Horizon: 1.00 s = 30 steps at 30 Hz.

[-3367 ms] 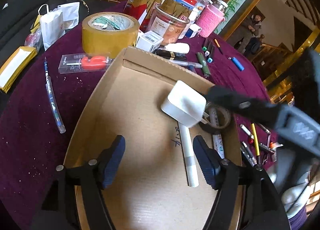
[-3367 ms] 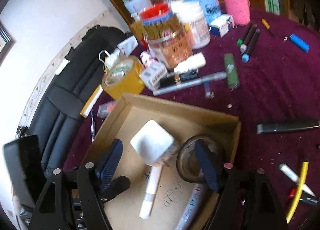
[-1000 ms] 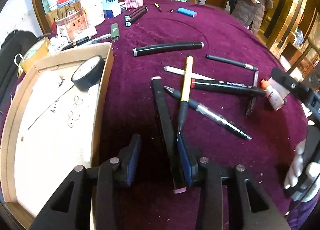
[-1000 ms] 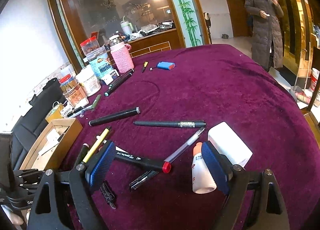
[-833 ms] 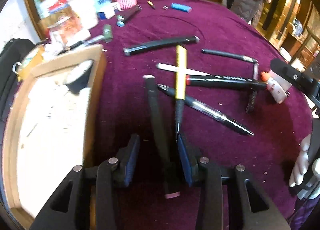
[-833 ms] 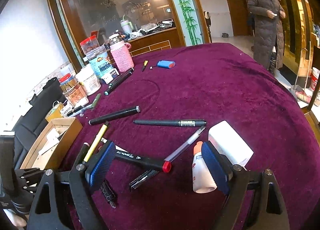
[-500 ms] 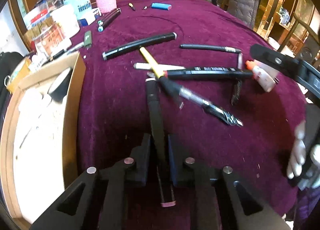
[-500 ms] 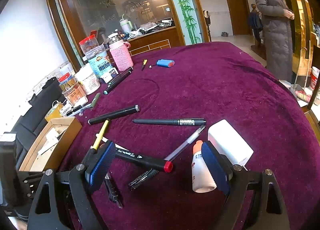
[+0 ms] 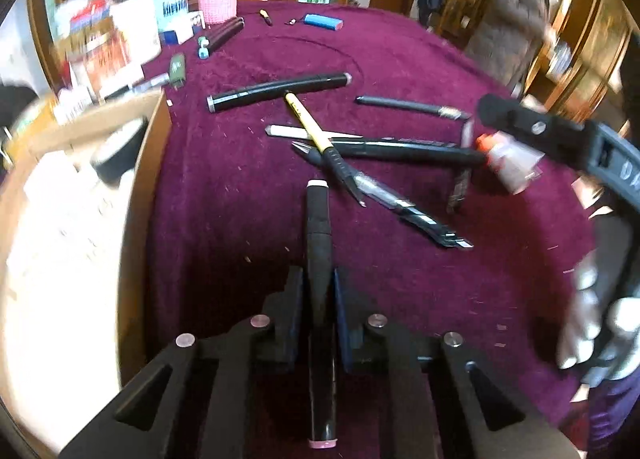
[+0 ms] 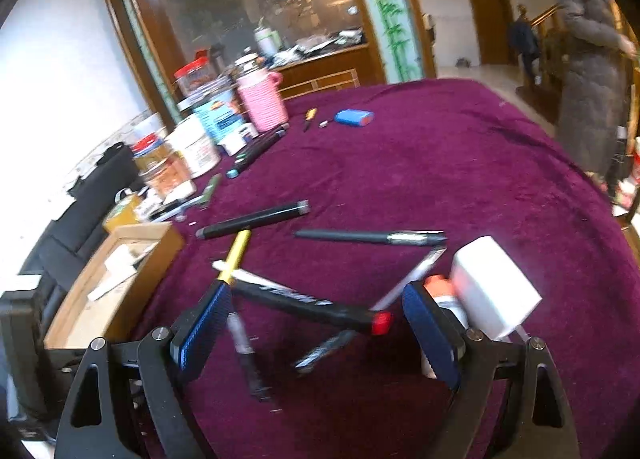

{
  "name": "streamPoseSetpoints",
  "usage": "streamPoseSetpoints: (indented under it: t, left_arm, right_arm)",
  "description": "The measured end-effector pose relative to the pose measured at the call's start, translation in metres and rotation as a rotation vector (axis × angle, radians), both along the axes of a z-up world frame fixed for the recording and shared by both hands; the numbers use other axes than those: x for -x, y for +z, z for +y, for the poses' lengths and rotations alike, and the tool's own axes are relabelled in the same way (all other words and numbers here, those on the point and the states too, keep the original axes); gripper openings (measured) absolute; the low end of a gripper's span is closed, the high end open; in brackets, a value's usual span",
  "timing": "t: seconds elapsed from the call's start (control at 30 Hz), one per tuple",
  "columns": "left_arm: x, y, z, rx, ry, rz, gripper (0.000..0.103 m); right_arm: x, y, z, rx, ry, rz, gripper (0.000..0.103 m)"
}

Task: Organize rigid objects
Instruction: 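Grasp the black marker with pink end using the left gripper, then carry the black marker toward the tray with left while right grasps the yellow pen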

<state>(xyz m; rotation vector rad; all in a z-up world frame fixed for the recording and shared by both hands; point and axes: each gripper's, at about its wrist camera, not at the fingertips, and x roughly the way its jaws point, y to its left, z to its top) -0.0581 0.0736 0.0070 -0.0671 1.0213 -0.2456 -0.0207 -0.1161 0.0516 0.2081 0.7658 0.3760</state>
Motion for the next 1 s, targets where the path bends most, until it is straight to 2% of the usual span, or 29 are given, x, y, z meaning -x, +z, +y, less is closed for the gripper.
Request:
streamPoseSetpoints:
  t: [0.1, 0.23, 0.43, 0.53, 0.6, 0.67, 0.73, 0.77, 0.8, 1.0]
  left_arm:
    - [0.017, 0.011, 0.017, 0.082, 0.007, -0.039, 0.014]
    - [0.039, 0.033, 0.042, 0.203, -0.006, -0.102, 0.015]
    - [0.063, 0.055, 0.079, 0.249, 0.015, -0.177, 0.015]
    - [0.069, 0.055, 0.1, 0.25, 0.047, -0.187, 0.015]
    - [0.07, 0.052, 0.11, 0.252, 0.067, -0.186, 0.015]
    - [0.07, 0.049, 0.119, 0.259, 0.084, -0.181, 0.015]
    - [0.07, 0.046, 0.125, 0.266, 0.096, -0.176, 0.015]
    - [0.071, 0.046, 0.127, 0.27, 0.101, -0.175, 0.015]
    - [0.071, 0.046, 0.128, 0.273, 0.105, -0.175, 0.015]
    - [0.08, 0.049, 0.135, 0.278, 0.129, -0.184, 0.015]
  right_arm:
    - [-0.008, 0.006, 0.023, -0.017, 0.077, 0.051, 0.09]
    - [-0.037, 0.003, 0.058, -0.031, 0.159, 0.162, 0.09]
    - [-0.08, -0.017, 0.111, 0.044, 0.165, 0.267, 0.088]
    - [-0.091, -0.025, 0.128, 0.12, 0.158, 0.29, 0.072]
    - [-0.095, -0.035, 0.137, 0.184, 0.148, 0.317, 0.054]
    - [-0.094, -0.038, 0.144, 0.237, 0.138, 0.295, 0.05]
    - [-0.092, -0.039, 0.145, 0.243, 0.138, 0.285, 0.038]
    - [-0.092, -0.038, 0.144, 0.229, 0.138, 0.284, 0.016]
    - [-0.091, -0.036, 0.142, 0.207, 0.143, 0.286, 0.009]
    - [-0.076, -0.014, 0.124, 0.106, 0.13, 0.24, 0.009]
